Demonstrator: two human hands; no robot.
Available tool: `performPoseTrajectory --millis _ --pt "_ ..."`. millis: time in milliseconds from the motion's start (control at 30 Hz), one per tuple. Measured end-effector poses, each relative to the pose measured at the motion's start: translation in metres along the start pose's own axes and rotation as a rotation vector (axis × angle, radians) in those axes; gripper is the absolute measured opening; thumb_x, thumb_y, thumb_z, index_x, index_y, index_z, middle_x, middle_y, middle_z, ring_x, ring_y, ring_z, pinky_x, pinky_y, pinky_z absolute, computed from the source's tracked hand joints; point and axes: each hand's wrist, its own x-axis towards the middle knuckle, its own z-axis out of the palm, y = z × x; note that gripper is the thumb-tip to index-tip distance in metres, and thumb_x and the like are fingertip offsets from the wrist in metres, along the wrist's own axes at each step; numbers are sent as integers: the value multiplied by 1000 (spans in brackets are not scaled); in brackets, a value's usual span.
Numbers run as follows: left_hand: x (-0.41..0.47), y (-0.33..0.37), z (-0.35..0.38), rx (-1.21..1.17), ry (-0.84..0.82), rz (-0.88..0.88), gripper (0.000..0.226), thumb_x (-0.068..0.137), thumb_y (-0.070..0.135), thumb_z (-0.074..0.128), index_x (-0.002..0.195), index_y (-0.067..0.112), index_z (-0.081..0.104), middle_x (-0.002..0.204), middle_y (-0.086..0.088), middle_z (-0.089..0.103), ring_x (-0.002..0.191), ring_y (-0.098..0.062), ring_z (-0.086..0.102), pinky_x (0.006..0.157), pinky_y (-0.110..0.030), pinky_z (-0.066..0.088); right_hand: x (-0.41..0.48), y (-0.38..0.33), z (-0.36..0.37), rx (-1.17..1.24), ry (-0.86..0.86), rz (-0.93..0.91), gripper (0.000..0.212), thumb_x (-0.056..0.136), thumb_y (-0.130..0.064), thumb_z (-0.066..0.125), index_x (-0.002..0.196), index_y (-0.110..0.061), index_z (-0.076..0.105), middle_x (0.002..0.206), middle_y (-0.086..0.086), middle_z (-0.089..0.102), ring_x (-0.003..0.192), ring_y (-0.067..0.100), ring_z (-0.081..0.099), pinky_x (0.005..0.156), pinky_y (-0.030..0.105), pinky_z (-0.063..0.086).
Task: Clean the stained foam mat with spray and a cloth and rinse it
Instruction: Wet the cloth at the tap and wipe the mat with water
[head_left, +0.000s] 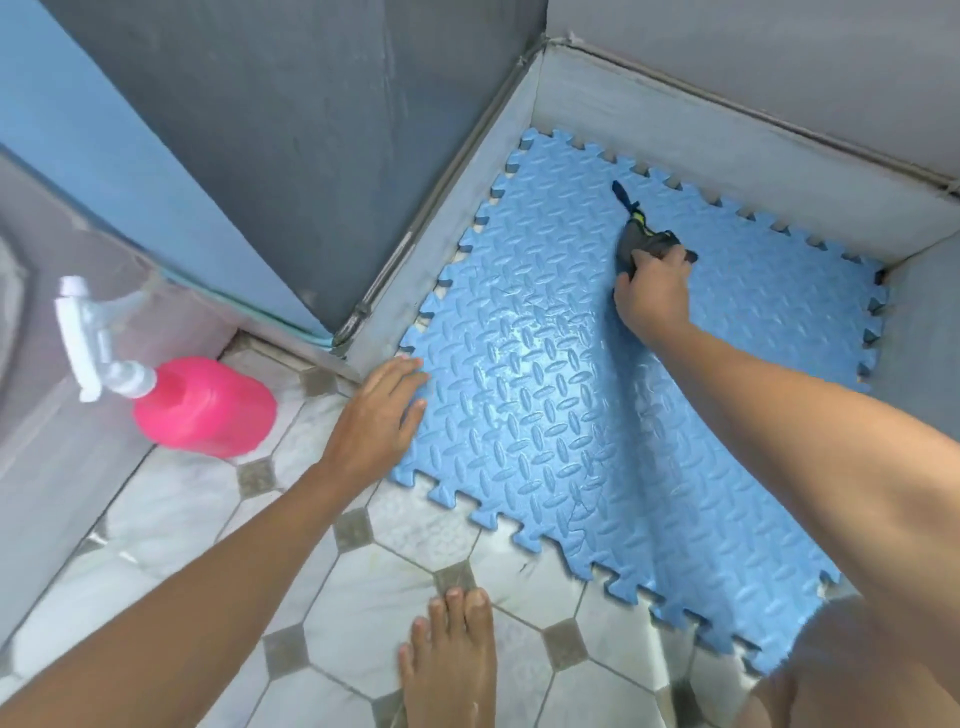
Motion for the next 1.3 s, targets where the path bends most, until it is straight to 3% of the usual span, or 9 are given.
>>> performPoseTrajectory --millis 233,367,533,700,867,967,1133,1200,1300 --pt "-110 -4 -36 -113 461 -772 34 92 28 70 106 3 53 101 -9 53 96 -34 53 84 -55 50 -140 -87 31 -3 -325 -743 44 87 -23 65 130 -15 64 118 17 47 105 39 51 78 46 55" --pt "-115 -23 -74 -255 613 -1141 77 72 42 89 124 3 48 121 -9 52 117 -33 52 100 -52 48 -180 -113 29 93 -520 -840 40 87 -19 67 127 -17 68 112 11 47 97 31 56 80 38 51" --pt "-89 -59 -106 -426 549 -1036 116 53 42 99 149 28 35 141 5 53 128 -21 55 102 -40 49 -213 -159 33 353 -683 -781 35 89 -14 67 124 -20 71 110 2 48 96 14 50 86 22 40" --pt "-88 -59 -113 -423 583 -1016 99 60 30 100 143 25 45 126 9 58 110 -17 59 95 -34 50 -231 -210 46 517 -672 -647 32 95 -17 64 126 -18 68 112 3 52 106 13 50 91 17 33" --pt "-117 -61 -113 -415 663 -1108 100 58 37 100 141 25 45 130 5 61 115 -22 61 97 -39 49 -235 -267 60 527 -651 -728 30 94 -13 62 124 -15 69 112 5 54 103 15 51 91 20 35" --pt "-135 -64 -120 -407 646 -1128 103 58 38 100 142 25 44 132 5 59 115 -20 59 97 -39 49 -232 -301 74 479 -650 -750 34 94 -14 61 128 -13 67 125 13 54 116 26 55 102 29 41" --pt "-149 -58 -118 -400 592 -1262 106 61 50 97 143 14 38 129 1 55 114 -21 57 93 -37 48 -221 -338 92 384 -670 -766 44 98 -14 57 142 -10 54 149 16 40 135 30 44 117 33 30" --pt "-150 -48 -109 -319 550 -1407 96 67 61 90 131 8 43 118 -3 56 109 -26 58 89 -37 47 -218 -338 96 308 -671 -795 46 99 -12 55 145 -11 50 155 15 35 142 31 37 119 35 28" --pt "-140 -30 -94 -264 409 -1387 69 78 65 78 109 8 54 95 -3 63 97 -32 64 80 -38 49 -215 -325 92 269 -651 -847 49 99 -3 48 147 -11 48 160 15 30 147 27 30 117 27 23"
